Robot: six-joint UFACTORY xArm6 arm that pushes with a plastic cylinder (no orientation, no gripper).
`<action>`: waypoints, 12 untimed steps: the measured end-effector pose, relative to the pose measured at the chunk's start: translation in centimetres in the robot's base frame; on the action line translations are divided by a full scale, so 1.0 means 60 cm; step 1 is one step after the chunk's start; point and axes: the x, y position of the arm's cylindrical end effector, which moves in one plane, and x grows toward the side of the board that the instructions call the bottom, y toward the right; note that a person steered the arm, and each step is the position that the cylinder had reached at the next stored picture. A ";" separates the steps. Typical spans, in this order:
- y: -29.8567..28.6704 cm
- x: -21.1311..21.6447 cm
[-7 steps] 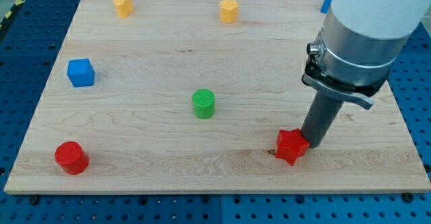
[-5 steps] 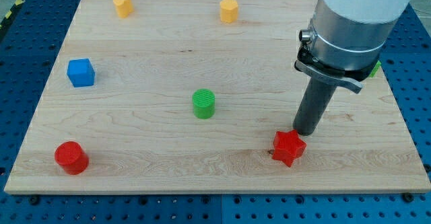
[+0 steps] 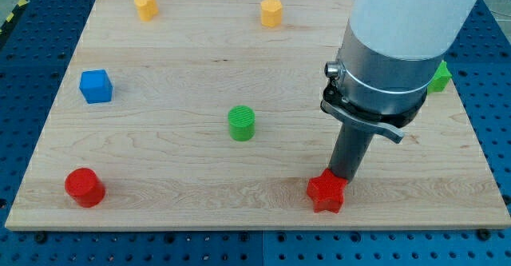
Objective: Move the green circle top right to the red star
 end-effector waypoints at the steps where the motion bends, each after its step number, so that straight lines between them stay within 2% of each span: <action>1: -0.001 -0.022; 2: -0.022 -0.068; 4: -0.121 -0.043; 6: -0.261 -0.044; 8: -0.263 -0.081; 9: -0.213 -0.119; 10: -0.145 -0.119; 11: -0.163 -0.123; 12: -0.235 -0.172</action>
